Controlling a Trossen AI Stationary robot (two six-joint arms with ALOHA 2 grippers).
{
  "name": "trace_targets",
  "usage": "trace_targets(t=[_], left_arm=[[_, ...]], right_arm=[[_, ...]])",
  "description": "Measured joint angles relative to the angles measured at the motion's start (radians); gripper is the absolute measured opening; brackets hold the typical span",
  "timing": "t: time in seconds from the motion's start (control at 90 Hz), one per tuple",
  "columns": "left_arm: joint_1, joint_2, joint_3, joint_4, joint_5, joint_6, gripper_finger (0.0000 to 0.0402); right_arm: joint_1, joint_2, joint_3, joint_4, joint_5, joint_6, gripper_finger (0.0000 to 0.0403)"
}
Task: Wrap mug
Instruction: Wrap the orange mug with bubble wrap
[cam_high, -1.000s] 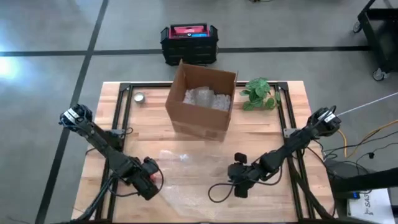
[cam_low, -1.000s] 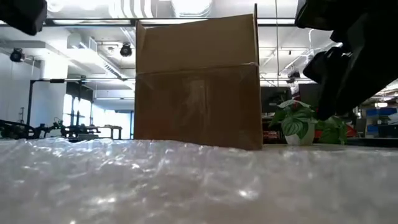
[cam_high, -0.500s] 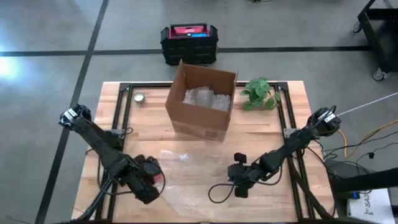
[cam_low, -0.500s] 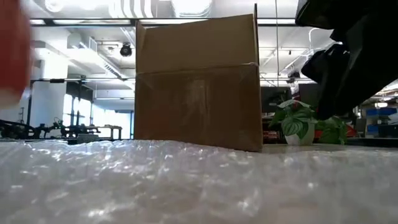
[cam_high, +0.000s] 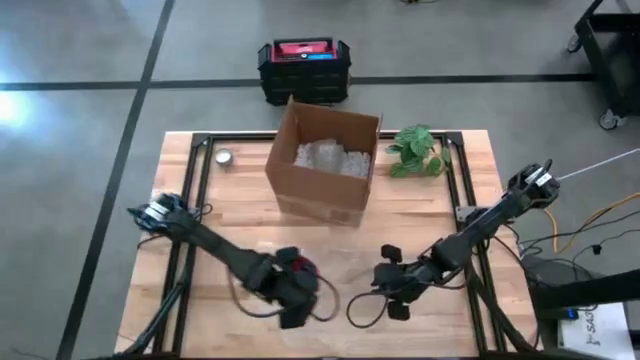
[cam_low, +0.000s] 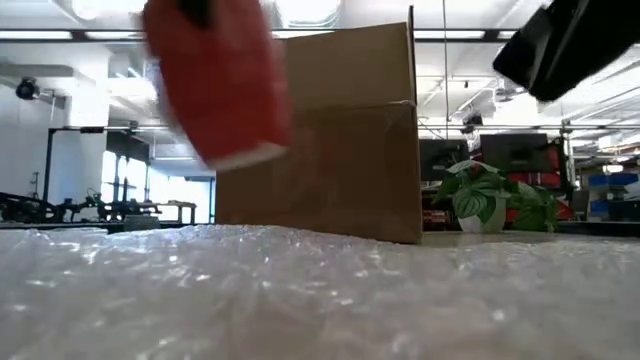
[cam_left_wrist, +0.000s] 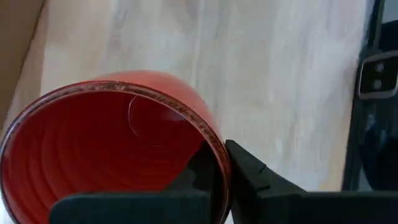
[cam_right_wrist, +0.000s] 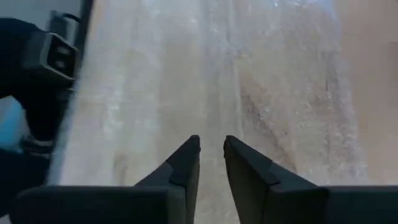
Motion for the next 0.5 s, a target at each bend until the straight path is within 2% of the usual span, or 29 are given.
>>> trace_targets(t=[0.167,0.322,0.5], left_arm=[[0.057,0.154,0.166,0.003,0.017,0.142,0.0],[0.098,0.281,0.299,0.007,0.093,0.225,0.0],[0.115,0.364,0.4,0.008,0.159,0.278,0.0]], right_arm=[[0.021,-0.058,0.0,-0.055,0.008,0.025,0.0052],[0.027,-0.082,0.0,-0.104,0.011,0.05,0.0056],[0.03,-0.081,0.0,-0.137,0.013,0.051,0.0068]])
